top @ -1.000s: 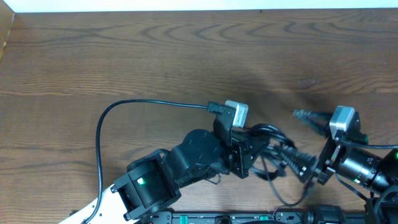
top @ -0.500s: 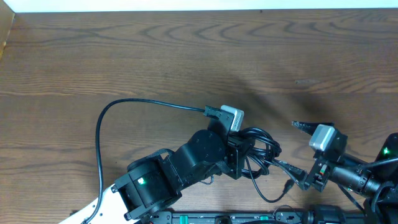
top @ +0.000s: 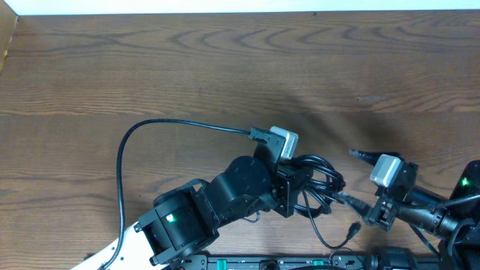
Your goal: Untangle cables
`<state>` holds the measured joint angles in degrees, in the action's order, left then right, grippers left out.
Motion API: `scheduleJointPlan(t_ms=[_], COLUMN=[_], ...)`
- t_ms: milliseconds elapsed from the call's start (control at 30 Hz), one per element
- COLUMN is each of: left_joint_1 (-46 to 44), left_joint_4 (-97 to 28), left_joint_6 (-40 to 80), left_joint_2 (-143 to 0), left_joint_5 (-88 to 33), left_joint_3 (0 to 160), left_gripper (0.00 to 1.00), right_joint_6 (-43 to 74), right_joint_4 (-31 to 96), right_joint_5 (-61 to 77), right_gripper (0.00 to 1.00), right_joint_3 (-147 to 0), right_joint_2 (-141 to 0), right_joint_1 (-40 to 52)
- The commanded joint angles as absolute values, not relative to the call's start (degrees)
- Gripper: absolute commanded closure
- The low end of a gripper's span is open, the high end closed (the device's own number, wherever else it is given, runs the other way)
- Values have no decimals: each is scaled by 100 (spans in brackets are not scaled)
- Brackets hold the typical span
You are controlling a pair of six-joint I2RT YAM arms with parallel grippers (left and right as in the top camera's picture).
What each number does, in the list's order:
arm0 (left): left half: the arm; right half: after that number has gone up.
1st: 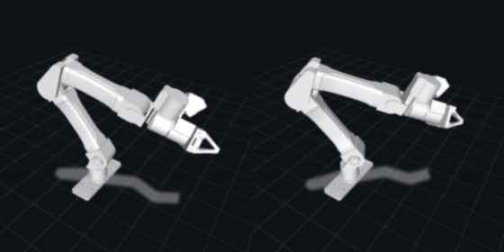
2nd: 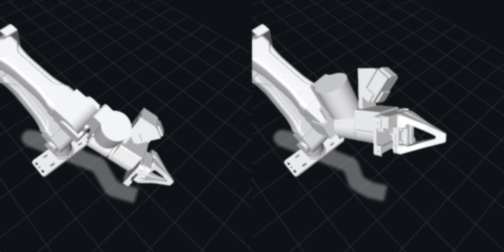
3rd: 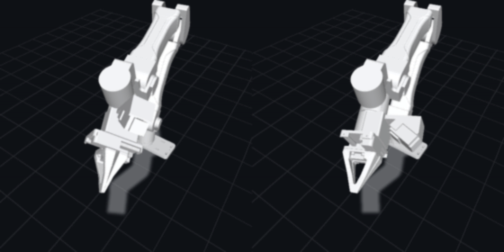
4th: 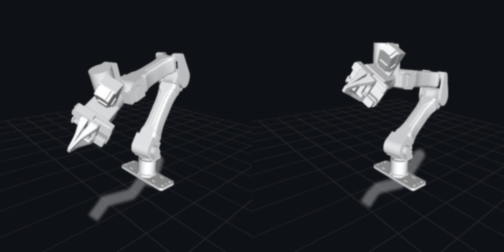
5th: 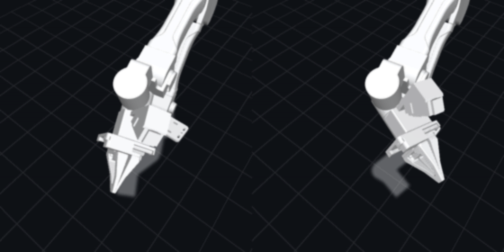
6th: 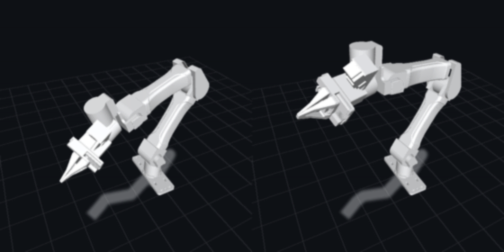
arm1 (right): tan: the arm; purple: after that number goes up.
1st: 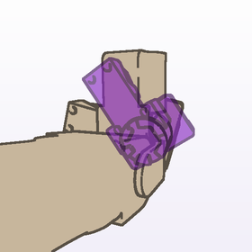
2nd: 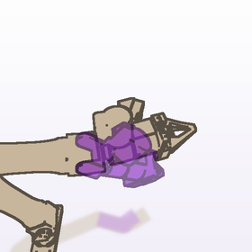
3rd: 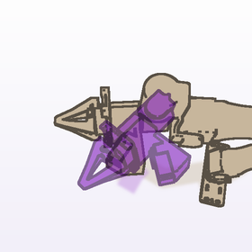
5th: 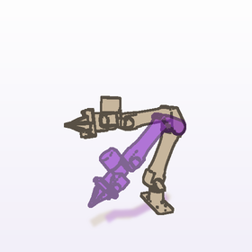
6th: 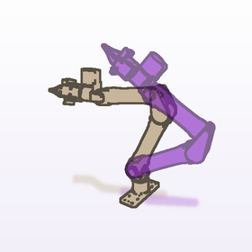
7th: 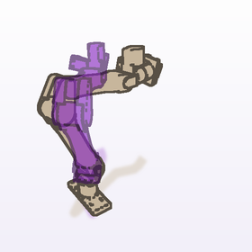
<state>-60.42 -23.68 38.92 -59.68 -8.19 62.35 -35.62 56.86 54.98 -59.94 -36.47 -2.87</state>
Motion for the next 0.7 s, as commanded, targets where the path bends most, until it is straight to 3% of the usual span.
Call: scheduleJointPlan(t_ms=[0,200,233,500,667], left_joint_1=[-6020,-6020,-6020,-6018,-6018], left_joint_4=[-2292,-2287,-2300,-2405,-2414], left_joint_6=[3839,3841,3839,4195,4423], left_joint_2=[-5935,-5935,-5937,-5935,-5889], left_joint_5=[-1103,-1162,-1157,-650,-530], left_joint_3=[6324,6324,6324,6324,6324], left_gripper=[92,92,92,92,93], right_joint_6=[-3612,-3607,-3605,-3479,-2388], right_joint_4=[5629,5614,5616,5586,5481], right_joint_5=[5496,5496,5496,5334,3861], right_gripper=[51,96,99,99,99], right_joint_3=[-6062,-6062,-6062,-6062,-6062], right_joint_2=[-3625,-3625,-3625,-3625,-3625], right_joint_1=[-292,-292,-292,-292,-292])
